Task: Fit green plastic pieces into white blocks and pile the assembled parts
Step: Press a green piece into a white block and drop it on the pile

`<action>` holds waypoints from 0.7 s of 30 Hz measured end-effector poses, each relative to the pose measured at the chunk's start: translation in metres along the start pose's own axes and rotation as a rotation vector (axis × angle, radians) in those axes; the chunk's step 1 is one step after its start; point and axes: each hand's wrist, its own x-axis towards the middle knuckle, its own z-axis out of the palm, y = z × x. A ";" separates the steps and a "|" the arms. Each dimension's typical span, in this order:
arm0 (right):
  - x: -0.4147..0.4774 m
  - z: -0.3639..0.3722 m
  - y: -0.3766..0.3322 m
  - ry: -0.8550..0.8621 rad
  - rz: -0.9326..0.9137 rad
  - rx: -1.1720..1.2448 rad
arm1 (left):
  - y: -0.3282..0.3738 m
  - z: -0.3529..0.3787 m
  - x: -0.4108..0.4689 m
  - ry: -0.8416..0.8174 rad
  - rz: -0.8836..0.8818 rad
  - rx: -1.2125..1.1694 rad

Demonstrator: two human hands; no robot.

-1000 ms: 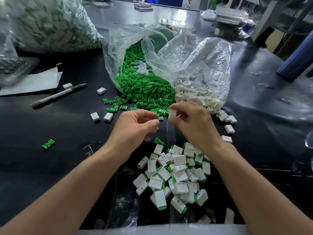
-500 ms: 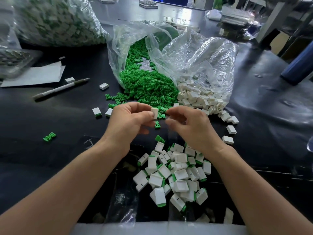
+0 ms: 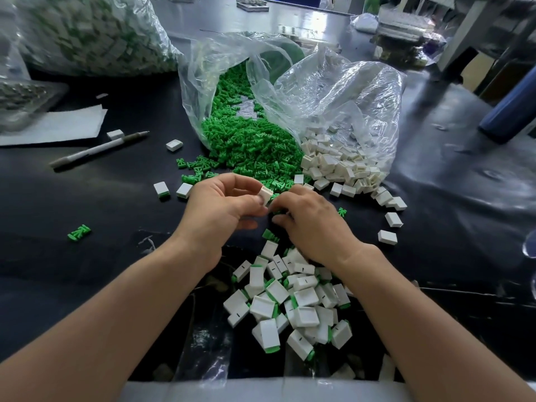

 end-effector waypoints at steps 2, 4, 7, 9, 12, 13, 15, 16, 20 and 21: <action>0.000 0.000 0.003 0.007 0.009 -0.020 | -0.001 0.000 0.000 -0.002 0.000 0.004; -0.002 -0.003 0.006 0.058 0.017 0.000 | 0.000 0.000 -0.001 -0.006 0.002 0.014; -0.008 -0.015 0.009 0.204 0.044 0.207 | 0.001 0.000 -0.002 -0.042 -0.007 0.028; -0.010 -0.026 0.008 0.296 0.051 0.432 | 0.001 -0.001 -0.003 -0.070 -0.019 0.017; -0.013 -0.032 0.003 0.278 0.054 0.695 | 0.002 0.001 -0.006 -0.104 -0.022 0.007; -0.014 -0.031 0.001 0.238 0.054 0.740 | 0.003 0.001 -0.006 -0.110 -0.017 0.008; -0.015 -0.030 -0.002 0.183 0.049 0.770 | 0.003 0.002 -0.007 -0.111 -0.008 0.005; -0.015 -0.029 -0.003 0.174 0.045 0.768 | 0.003 0.002 -0.007 -0.110 -0.004 0.003; -0.016 -0.029 -0.004 0.175 0.017 0.716 | 0.003 0.002 -0.007 -0.117 0.012 0.002; -0.016 -0.030 -0.005 0.171 0.017 0.725 | 0.003 0.002 -0.008 -0.122 0.013 0.003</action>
